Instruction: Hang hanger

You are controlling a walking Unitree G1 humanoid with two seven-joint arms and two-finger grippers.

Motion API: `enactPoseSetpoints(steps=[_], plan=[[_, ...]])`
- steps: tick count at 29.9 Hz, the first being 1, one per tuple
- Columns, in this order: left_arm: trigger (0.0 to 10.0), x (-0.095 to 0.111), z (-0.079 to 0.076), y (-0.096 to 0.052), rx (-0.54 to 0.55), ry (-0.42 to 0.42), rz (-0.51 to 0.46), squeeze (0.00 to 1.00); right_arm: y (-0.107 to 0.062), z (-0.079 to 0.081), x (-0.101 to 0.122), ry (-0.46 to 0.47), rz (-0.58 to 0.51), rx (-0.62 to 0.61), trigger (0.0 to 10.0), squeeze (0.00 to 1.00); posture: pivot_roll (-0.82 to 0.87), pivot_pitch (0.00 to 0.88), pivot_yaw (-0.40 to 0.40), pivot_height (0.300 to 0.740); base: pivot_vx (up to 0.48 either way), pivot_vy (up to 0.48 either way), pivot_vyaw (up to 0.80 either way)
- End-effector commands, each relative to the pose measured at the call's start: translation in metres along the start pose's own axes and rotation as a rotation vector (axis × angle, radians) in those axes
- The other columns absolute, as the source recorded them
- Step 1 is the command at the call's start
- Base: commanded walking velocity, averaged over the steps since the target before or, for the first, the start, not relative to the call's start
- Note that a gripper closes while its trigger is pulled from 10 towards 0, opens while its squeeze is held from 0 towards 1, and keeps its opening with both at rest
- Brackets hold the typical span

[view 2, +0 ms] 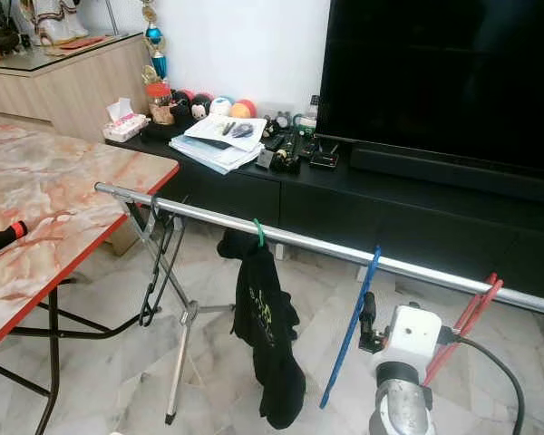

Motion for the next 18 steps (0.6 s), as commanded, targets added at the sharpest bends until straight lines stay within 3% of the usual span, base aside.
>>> enactPoseSetpoints(steps=[1,11,18], plan=[[10.0,-0.005,0.003,-0.001,0.005,-0.005,0.01,0.0,0.003,-0.002,-0.004,-0.004,0.02,-0.014,10.0,0.0,-0.02,0.0,0.034,0.74,0.0,0.0,0.0],[10.0,-0.003,0.003,-0.001,0.004,-0.012,0.007,0.0,0.01,-0.006,-0.01,-0.008,0.04,-0.031,10.0,0.0,0.0,0.0,0.029,0.74,0.0,0.0,0.0],[10.0,-0.002,0.003,-0.001,0.005,-0.022,0.004,0.0,0.01,-0.006,-0.016,-0.027,0.056,-0.022,10.0,0.0,0.0,0.003,0.025,0.74,-0.248,0.0,0.0]])
Point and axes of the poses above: a point about 5 cm out from each wrist's last joint towards the gripper, its own y axis pointing out of the wrist towards the gripper, its own x axis along the axis of the wrist's last joint, z = x × y, the point moved 6 cm from there along y, pointing out of the wrist towards the gripper, and after that the axes turned 5 degrees about y, right-handed, at the moved point
